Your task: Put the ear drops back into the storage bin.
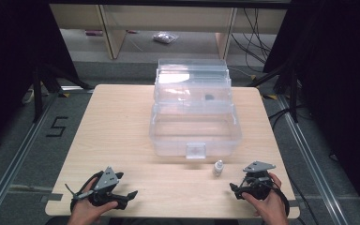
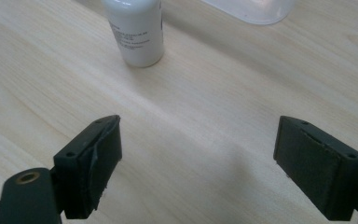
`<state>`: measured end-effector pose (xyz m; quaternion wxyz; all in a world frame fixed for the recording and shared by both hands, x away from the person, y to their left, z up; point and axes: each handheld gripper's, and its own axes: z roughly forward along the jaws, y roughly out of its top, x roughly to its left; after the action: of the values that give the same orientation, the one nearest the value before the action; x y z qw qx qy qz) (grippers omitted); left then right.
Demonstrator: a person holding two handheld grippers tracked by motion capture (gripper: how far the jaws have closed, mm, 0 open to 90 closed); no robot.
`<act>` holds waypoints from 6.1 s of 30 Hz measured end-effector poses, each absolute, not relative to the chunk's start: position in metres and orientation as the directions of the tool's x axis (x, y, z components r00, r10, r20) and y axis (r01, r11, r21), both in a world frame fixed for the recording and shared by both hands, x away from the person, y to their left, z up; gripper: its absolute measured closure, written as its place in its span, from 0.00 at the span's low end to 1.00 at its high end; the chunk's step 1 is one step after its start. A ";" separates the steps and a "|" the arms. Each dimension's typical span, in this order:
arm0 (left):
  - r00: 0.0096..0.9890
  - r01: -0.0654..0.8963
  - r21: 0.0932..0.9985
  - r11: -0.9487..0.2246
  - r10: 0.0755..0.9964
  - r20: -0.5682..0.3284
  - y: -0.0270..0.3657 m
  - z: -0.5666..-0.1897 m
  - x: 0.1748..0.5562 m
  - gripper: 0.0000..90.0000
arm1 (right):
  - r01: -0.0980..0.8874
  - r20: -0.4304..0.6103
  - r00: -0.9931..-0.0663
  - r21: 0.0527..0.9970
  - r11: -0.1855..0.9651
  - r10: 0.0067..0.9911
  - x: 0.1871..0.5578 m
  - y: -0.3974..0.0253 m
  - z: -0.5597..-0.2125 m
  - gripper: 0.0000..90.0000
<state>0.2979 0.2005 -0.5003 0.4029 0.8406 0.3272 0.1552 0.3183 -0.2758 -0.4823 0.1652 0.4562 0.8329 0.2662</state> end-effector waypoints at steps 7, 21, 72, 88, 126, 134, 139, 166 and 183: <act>0.733 0.427 0.787 -0.444 0.681 -0.014 0.198 -0.502 0.297 0.17 | 0.649 -0.045 -0.566 0.592 0.478 0.823 0.320 -0.274 -0.480 0.18; 0.730 0.434 0.782 -0.447 0.684 -0.014 0.198 -0.503 0.298 0.17 | 0.678 0.001 -0.589 0.545 0.494 0.808 0.325 -0.262 -0.469 0.19; 0.743 0.422 0.778 -0.465 0.670 -0.003 0.197 -0.504 0.298 0.18 | 0.606 -0.054 -0.748 0.350 0.714 0.661 0.385 -0.205 -0.446 0.45; 0.743 0.419 0.770 -0.481 0.669 0.014 0.199 -0.503 0.298 0.18 | 0.597 -0.046 -0.771 0.293 0.747 0.635 0.398 -0.194 -0.453 0.60; 0.742 0.422 0.770 -0.478 0.671 0.009 0.199 -0.503 0.300 0.18 | 0.588 -0.034 -0.776 0.324 0.741 0.630 0.396 -0.207 -0.414 0.67; 0.741 0.424 0.777 -0.466 0.671 -0.001 0.198 -0.505 0.299 0.18 | 0.573 -0.051 -0.784 0.324 0.753 0.619 0.400 -0.212 -0.389 0.67; 0.740 0.426 0.774 -0.469 0.673 -0.001 0.198 -0.504 0.299 0.18 | 0.561 -0.072 -0.790 0.318 0.764 0.609 0.402 -0.213 -0.377 0.67; 0.744 0.422 0.775 -0.470 0.669 0.001 0.197 -0.505 0.299 0.18 | 0.564 -0.076 -0.780 0.342 0.751 0.621 0.434 -0.212 -0.315 0.67; 0.748 0.419 0.769 -0.483 0.664 0.009 0.198 -0.504 0.299 0.18 | 0.621 -0.052 -0.749 0.293 0.727 0.661 0.484 -0.203 -0.332 0.67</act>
<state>0.2990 0.1982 -0.5041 0.3956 0.8470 0.3195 0.1547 0.4838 -0.2028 -0.3323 0.0764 0.3462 0.9260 0.1298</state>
